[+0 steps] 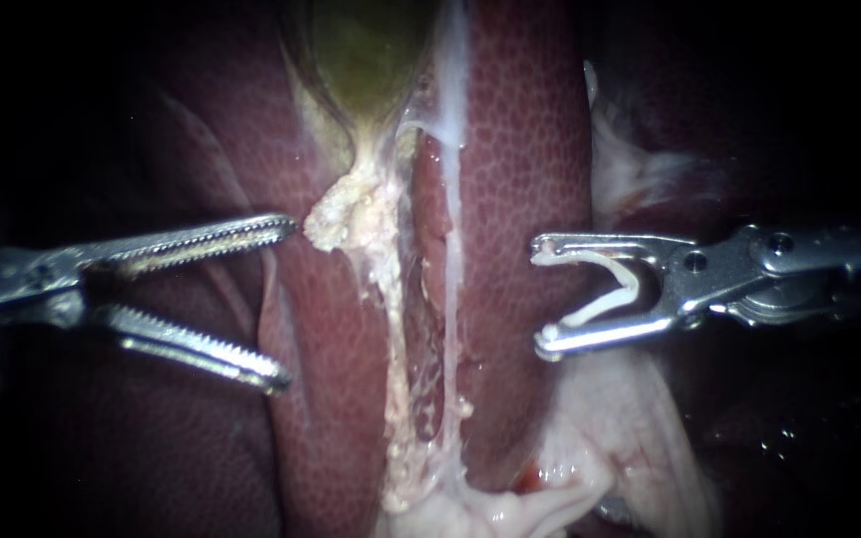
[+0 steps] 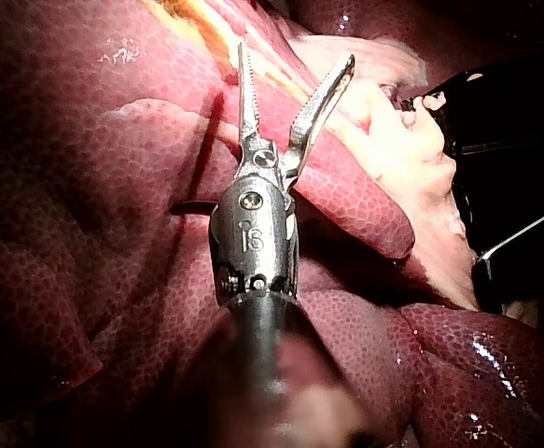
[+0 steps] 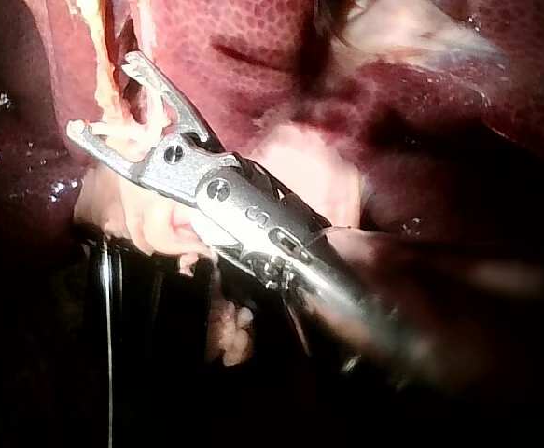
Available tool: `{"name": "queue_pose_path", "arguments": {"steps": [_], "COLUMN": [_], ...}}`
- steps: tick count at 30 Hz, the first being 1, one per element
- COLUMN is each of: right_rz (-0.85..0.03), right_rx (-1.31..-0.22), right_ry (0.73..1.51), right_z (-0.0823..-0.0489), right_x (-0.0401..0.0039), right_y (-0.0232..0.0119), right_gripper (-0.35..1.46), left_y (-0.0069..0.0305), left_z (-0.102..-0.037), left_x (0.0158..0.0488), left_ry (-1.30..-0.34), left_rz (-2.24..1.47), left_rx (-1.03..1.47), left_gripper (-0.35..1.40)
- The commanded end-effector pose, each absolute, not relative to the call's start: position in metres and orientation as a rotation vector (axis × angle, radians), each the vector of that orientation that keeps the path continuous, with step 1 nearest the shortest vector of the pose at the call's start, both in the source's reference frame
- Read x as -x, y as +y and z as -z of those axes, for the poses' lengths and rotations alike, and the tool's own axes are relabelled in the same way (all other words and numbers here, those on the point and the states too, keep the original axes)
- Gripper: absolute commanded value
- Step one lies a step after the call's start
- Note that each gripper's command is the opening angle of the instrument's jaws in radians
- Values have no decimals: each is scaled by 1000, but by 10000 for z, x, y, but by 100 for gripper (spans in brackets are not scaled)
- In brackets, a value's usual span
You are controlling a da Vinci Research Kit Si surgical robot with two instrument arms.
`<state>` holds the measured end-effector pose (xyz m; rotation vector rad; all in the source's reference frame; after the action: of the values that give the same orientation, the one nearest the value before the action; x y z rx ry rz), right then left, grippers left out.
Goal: Grabbing gallbladder
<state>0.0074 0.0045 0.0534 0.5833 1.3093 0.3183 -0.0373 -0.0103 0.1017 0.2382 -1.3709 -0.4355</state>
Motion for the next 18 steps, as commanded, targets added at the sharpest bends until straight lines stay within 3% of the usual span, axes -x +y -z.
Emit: {"name": "queue_pose_path", "arguments": {"steps": [1,18], "right_rz": [-318,-319], "right_rx": [-583,-583], "right_ry": [1309,1309], "right_z": [-534,-534], "right_x": [-74,-75], "right_y": [45,45], "right_gripper": [60,60], "left_y": [-102,-63], "left_z": [-1017,-1042], "left_x": [372,390], "left_ry": [-1371,-1353], "left_rz": [436,470], "left_rx": [-239,-219], "left_gripper": [71,73]}}
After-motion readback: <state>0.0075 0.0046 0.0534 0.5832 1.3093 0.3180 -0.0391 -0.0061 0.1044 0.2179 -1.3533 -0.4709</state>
